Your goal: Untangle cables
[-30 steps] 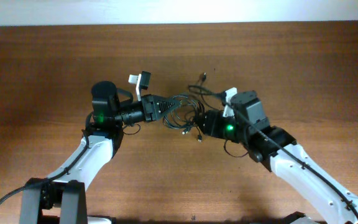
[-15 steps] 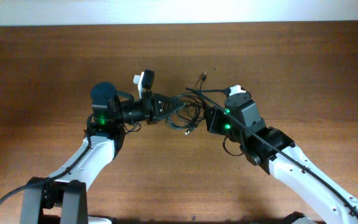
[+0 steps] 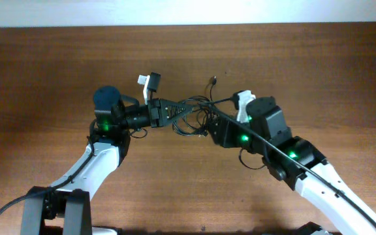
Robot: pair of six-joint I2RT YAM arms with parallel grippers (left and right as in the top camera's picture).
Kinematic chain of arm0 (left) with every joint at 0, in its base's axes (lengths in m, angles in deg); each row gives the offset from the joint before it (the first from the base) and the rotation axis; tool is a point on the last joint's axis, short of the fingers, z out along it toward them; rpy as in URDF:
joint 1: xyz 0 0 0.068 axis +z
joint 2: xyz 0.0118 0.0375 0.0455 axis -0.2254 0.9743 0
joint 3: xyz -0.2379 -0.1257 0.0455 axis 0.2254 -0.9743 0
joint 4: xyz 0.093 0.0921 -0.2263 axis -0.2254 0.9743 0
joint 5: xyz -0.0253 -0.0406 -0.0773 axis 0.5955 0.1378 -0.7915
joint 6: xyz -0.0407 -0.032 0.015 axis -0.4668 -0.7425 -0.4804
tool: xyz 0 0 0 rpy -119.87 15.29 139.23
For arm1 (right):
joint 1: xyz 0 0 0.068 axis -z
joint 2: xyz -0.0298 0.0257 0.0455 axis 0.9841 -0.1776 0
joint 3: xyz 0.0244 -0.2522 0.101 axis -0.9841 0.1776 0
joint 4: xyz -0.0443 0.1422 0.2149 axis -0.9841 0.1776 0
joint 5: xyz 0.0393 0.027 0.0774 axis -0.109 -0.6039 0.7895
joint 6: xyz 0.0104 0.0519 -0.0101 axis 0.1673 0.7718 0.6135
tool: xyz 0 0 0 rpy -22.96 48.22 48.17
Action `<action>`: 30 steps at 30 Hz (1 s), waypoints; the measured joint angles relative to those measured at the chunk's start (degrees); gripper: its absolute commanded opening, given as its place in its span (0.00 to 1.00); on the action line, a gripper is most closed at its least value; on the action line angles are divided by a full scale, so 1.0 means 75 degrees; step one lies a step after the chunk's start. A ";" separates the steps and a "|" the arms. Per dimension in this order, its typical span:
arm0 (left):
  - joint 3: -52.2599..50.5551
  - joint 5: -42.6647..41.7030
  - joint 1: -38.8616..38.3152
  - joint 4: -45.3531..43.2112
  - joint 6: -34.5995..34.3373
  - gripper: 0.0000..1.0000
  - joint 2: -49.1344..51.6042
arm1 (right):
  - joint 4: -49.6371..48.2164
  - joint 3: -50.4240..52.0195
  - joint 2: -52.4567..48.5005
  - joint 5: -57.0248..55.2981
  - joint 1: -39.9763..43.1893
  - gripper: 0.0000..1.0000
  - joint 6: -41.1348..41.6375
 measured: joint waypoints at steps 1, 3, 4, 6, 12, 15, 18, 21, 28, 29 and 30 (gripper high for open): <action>0.0000 0.0003 0.0000 0.0000 -0.0105 0.00 0.0000 | -0.0087 0.0000 -0.0134 -0.0009 -0.0131 0.51 -0.0006; 0.0000 -0.0003 0.0000 0.0003 -0.0358 0.00 0.0000 | -0.0149 -0.0006 -0.0425 -0.0268 -0.0321 0.40 0.0006; 0.0000 -0.0029 0.0000 0.0000 -0.0530 0.00 0.0000 | -0.0210 -0.0009 -0.0632 -0.0557 -0.0385 0.30 0.0020; 0.0000 -0.0128 -0.0006 0.0006 -0.0772 0.00 0.0000 | -0.0408 -0.0017 -0.1014 -0.1003 -0.0417 0.23 0.0125; 0.0003 -0.0399 -0.0006 -0.0061 -0.0941 0.00 0.0009 | -0.1134 -0.0166 -0.1142 -0.2299 -0.0580 0.25 -0.0131; 0.0012 -0.0458 -0.0003 -0.0073 -0.0938 0.00 0.0009 | -0.1422 -0.0227 -0.1145 -0.2442 -0.0589 0.04 -0.0831; 0.0032 -0.0475 0.0000 -0.0085 -0.0717 0.13 0.0009 | -0.1323 -0.0487 -0.1145 -0.2541 -0.0612 0.04 -0.1440; 0.0058 -0.0548 0.0000 -0.0096 -0.0356 0.35 0.0006 | -0.0933 -0.0828 -0.1023 -0.2716 -0.0589 0.04 -0.1801; 0.0058 0.0498 -0.0003 -0.0052 -0.0017 0.89 -0.0015 | 0.0044 -0.1195 0.0513 -0.1912 -0.0475 0.04 -0.0938; 0.0061 0.0708 -0.0003 0.0029 -0.0029 0.94 -0.0029 | 0.0178 -0.1207 0.0627 -0.1693 -0.0475 0.04 -0.0597; 0.0061 0.0959 -0.0003 0.0236 -0.0052 0.98 -0.0038 | 0.0289 -0.1207 0.0694 -0.1443 -0.0475 0.04 -0.0262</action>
